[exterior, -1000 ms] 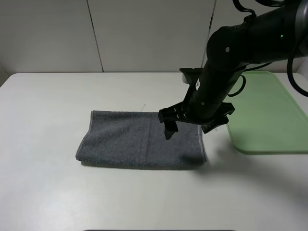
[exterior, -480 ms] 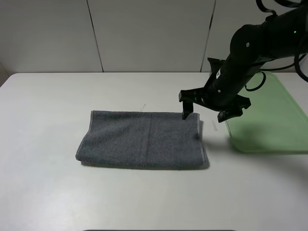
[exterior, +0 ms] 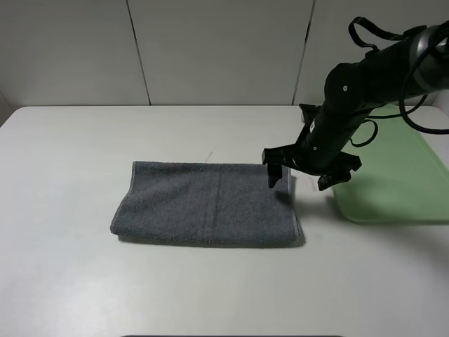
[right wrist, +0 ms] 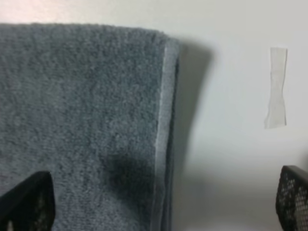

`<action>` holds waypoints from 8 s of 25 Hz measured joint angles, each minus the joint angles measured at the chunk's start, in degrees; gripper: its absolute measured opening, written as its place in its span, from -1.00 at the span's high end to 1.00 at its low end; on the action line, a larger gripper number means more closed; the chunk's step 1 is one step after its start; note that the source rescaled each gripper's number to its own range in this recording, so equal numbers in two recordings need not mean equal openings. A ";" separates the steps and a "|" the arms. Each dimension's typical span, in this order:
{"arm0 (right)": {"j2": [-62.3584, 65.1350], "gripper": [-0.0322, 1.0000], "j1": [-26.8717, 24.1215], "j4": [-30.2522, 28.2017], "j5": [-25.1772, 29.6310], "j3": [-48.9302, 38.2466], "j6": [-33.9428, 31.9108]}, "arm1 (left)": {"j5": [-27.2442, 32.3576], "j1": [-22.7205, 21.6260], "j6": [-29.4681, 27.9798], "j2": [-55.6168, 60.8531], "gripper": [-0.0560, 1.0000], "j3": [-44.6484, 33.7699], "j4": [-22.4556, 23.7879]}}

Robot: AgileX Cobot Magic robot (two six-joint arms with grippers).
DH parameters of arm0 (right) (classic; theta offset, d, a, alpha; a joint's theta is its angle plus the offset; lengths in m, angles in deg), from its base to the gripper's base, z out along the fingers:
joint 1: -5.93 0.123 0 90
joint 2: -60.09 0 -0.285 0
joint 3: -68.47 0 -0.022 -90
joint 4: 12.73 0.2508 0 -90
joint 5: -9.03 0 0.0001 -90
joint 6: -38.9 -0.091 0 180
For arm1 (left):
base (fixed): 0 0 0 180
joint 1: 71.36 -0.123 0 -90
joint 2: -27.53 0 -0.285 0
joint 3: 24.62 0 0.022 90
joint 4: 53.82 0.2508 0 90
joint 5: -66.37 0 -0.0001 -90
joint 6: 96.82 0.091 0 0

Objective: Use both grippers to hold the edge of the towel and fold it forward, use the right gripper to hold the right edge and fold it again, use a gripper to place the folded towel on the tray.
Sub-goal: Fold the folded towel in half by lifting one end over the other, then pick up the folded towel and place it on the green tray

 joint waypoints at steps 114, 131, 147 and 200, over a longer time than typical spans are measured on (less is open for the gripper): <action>7.06 0.85 10.36 -11.18 22.73 12.37 1.04 | 0.00 0.00 0.01 0.00 -1.00 0.00 0.00; -0.09 0.85 17.35 -7.68 20.60 17.57 -2.44 | 0.00 0.00 0.01 0.00 -1.00 0.00 0.00; -1.18 0.79 18.26 -3.07 16.19 17.75 -3.62 | 0.02 0.00 0.01 0.00 -1.00 0.00 0.00; 6.29 -1.00 8.41 -2.00 24.66 17.75 10.01 | 0.02 0.00 0.01 0.00 -1.00 0.00 0.00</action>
